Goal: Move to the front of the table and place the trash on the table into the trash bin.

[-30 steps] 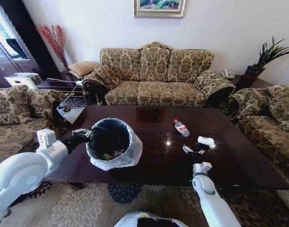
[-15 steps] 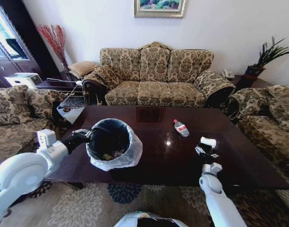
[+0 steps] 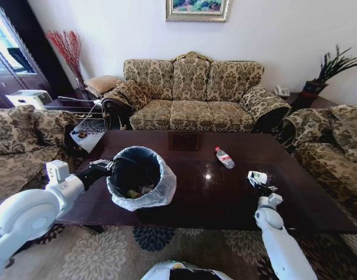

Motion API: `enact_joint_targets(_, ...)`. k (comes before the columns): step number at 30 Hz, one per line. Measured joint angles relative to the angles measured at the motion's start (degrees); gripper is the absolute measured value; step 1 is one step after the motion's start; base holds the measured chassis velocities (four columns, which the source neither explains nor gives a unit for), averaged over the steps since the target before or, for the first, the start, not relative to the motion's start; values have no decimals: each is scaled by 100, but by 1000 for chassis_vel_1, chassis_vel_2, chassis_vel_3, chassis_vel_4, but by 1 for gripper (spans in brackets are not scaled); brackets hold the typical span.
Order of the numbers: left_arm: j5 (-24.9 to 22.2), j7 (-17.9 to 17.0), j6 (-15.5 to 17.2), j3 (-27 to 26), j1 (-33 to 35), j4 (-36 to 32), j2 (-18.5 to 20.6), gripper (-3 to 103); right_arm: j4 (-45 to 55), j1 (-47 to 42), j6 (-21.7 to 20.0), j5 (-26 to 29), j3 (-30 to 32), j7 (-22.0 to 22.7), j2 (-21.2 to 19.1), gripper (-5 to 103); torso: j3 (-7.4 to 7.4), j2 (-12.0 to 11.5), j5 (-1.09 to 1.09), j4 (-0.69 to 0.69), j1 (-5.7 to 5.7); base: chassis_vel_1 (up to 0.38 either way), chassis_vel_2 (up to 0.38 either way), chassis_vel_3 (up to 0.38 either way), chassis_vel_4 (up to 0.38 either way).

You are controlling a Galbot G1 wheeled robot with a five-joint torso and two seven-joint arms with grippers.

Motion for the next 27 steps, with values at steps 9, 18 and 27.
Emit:
enact_joint_targets(9,17,21,-60,-26,16,4,-42,4,-42,70,-136,110,-67,-50,35,80,0,0,0,0,0,0,0,0,0)
enact_joint_targets(18,28,27,-81,-20,-1,6,-54,4,-3,18,-129,109,-81,-106,37,42,0,0,0,0,0,0,0,0,0)
enact_joint_targets(27,49,32,-99,-38,39,1,-108,4,5,34,-110,136,-99,-106,56,16,0,0,-1,0,0,0,0,0,0)
